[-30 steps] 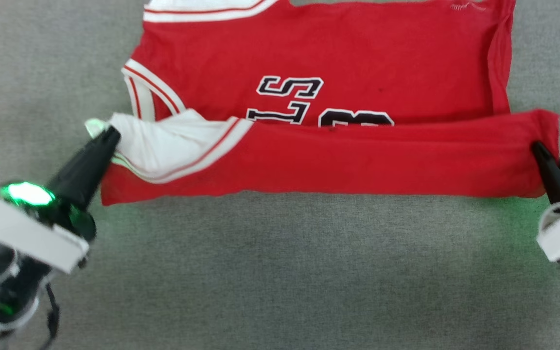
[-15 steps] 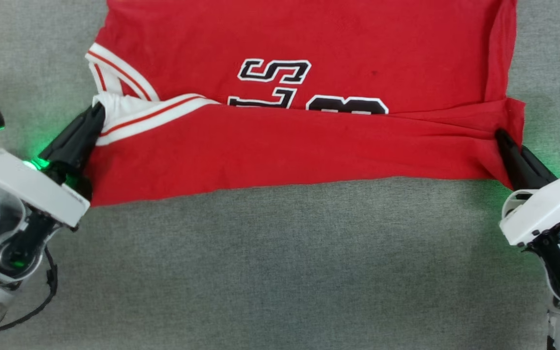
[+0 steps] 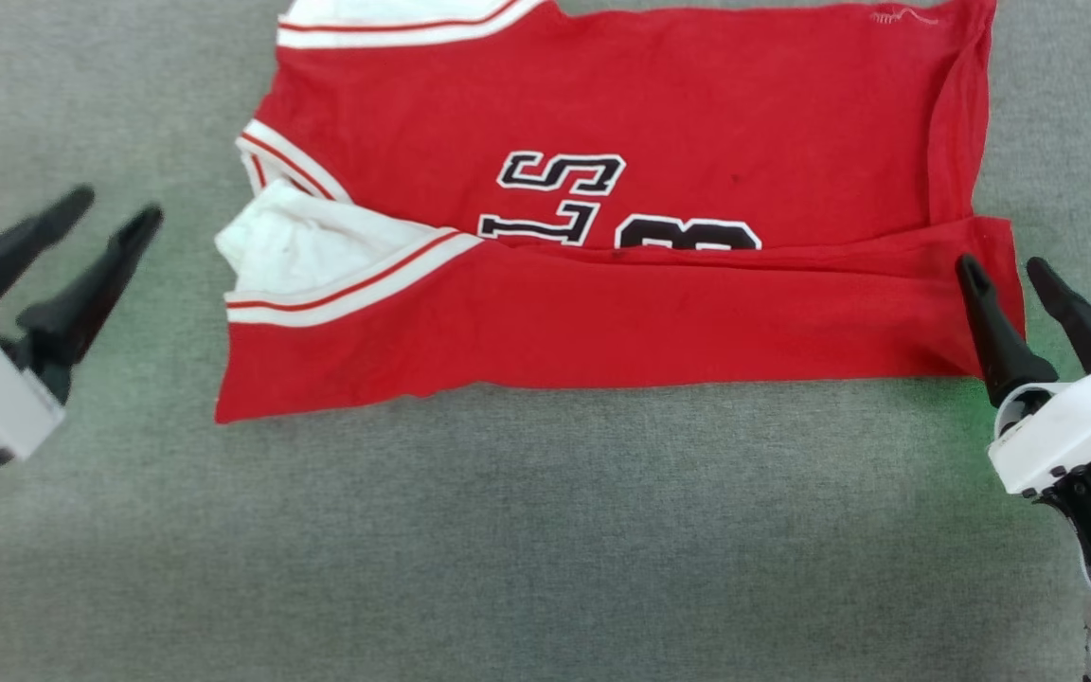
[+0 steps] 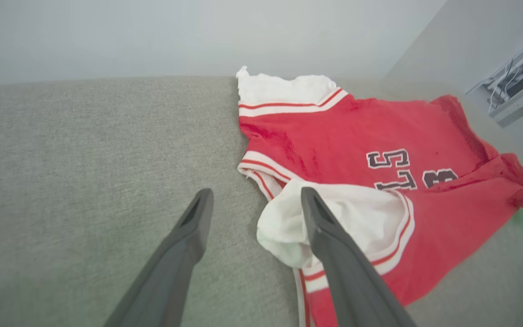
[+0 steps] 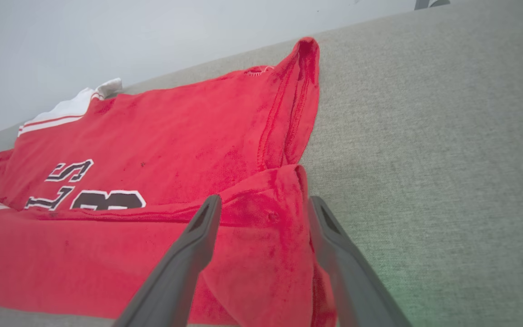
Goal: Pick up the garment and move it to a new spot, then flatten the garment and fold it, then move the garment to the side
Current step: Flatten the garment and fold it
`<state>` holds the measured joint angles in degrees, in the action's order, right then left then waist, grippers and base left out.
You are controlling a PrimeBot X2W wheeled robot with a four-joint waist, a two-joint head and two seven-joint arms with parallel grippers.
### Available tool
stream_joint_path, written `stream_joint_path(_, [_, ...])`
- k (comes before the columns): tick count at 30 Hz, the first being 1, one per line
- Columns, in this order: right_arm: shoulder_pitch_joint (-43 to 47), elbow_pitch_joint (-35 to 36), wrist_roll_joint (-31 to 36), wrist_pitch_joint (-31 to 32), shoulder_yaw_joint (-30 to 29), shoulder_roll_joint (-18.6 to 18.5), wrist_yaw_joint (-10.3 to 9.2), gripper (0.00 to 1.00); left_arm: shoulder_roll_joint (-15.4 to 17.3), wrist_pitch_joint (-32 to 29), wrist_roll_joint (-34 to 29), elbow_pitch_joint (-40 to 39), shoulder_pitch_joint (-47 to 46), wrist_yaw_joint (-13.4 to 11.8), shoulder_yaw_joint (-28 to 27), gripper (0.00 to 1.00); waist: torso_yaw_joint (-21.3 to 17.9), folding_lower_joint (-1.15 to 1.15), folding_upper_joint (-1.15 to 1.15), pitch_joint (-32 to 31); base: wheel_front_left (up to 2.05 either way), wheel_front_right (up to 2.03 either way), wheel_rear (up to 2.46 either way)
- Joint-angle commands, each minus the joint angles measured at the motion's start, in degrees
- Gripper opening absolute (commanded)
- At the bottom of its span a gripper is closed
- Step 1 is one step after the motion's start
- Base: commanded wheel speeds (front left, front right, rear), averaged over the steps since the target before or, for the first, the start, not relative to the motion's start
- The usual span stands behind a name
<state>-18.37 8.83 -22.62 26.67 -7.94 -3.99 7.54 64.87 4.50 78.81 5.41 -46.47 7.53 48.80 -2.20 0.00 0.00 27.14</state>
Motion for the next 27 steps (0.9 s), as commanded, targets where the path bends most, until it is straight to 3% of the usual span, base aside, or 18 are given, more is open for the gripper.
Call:
stream_joint_path(1, [0.39, 0.23, 0.36, 0.01, -0.12, -0.16, -0.1, 1.0, 0.38, -0.76, 0.3, -0.24, -0.59, -0.09, 0.36, 1.0, 0.71, 0.0, 0.0, -0.91, 0.0, 0.0, 0.0])
stream_joint_path(5, [0.77, 1.3, 0.33, 0.66, -0.41, -0.21, -0.1, 1.0, 3.93, -11.95, 3.19, -4.03, -1.24, -0.09, 3.95, 1.0, 0.98, 0.0, 0.0, -1.53, 0.0, 0.0, 0.0])
stream_joint_path(9, [0.65, 2.39, 0.08, 1.18, -0.2, -0.16, -0.1, 1.0, 5.46, -21.61, 7.14, -6.39, -1.99, -0.09, 6.16, 1.0, 0.56, 0.0, 0.0, -1.28, 0.0, 0.0, 0.0])
stream_joint_path(15, [0.73, 3.55, -0.22, 0.91, 0.64, 0.17, -0.1, 1.0, 2.98, -28.22, 10.71, -4.94, -2.88, -0.09, 7.69, 1.0, -1.39, 0.0, 0.0, 0.13, 0.0, 0.0, 0.0])
stream_joint_path(22, [0.65, 5.04, 0.13, 0.43, 0.96, 0.64, -0.1, 1.0, -0.34, -31.23, 12.03, 0.05, -2.73, -0.13, 8.99, 1.0, -4.33, 0.0, 0.0, 2.32, 0.0, 0.0, 0.0])
stream_joint_path(23, [0.73, 5.22, 0.13, 0.5, 0.98, 0.68, -0.1, 1.0, -0.84, -31.44, 12.15, 0.8, -2.48, -0.17, 9.33, 0.77, -4.6, 0.0, 0.0, 2.52, 0.0, 0.0, 0.0])
stream_joint_path(25, [0.99, 5.73, 0.28, 0.72, 1.25, 0.78, -0.1, 1.0, -1.74, -32.11, 12.72, 0.79, -1.91, -0.17, 9.77, 0.0, -5.11, 0.0, 0.0, 2.81, 0.0, 0.0, 0.0])
stream_joint_path(27, [0.92, 6.58, 0.68, 1.46, 2.45, 0.33, -0.09, 1.0, -2.3, -32.82, 13.56, -0.24, -1.06, -0.1, 9.95, 0.0, -5.4, 0.0, 0.0, 2.99, 0.0, 0.0, 0.0])
